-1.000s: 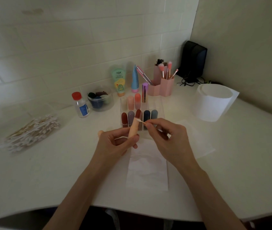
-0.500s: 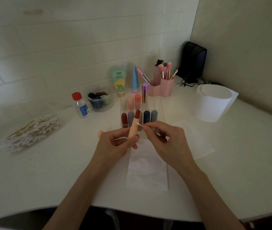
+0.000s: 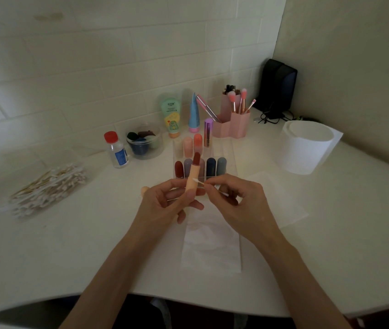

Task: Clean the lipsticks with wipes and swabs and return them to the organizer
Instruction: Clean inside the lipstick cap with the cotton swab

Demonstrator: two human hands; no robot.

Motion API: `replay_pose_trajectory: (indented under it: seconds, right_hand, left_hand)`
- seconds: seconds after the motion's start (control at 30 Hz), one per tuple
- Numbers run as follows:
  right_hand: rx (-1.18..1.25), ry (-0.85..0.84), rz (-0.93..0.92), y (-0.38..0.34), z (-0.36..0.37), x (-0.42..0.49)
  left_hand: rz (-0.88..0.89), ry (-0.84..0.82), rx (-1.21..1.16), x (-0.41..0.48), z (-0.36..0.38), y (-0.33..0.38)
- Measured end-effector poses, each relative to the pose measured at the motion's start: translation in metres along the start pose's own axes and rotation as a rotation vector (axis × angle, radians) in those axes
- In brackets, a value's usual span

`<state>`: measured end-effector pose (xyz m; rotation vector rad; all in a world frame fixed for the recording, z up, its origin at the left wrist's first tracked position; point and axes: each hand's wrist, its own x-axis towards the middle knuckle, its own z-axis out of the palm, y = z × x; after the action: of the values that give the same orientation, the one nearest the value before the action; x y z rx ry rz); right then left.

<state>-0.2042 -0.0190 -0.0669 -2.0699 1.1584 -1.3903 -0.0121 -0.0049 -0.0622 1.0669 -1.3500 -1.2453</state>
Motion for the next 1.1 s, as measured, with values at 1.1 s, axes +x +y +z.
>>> replay_pose_trajectory:
  seconds: [1.1]
  right_hand:
    - [0.081,0.007,0.007,0.0001,-0.0010,-0.0008]
  left_hand:
    - [0.041,-0.081,0.031,-0.0015,0.0009,-0.0064]
